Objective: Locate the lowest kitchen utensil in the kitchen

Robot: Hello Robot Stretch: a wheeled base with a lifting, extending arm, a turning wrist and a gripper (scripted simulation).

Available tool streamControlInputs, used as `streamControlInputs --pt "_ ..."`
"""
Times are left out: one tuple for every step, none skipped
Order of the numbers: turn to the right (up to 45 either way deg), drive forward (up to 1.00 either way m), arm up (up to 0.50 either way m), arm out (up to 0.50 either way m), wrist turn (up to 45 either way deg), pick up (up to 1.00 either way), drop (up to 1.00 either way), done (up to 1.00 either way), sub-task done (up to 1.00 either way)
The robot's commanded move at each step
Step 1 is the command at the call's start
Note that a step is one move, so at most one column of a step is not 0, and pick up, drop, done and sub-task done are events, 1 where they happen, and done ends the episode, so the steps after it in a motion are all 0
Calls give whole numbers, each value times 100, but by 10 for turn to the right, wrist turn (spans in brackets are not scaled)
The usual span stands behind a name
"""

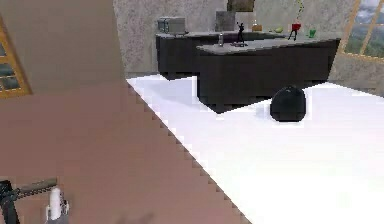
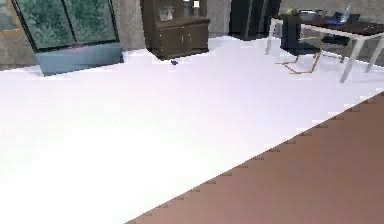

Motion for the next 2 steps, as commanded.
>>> streamControlInputs --pt "0 85 0 0 0 0 0 0 0" --pt "-120 0 0 0 0 0 0 0 0"
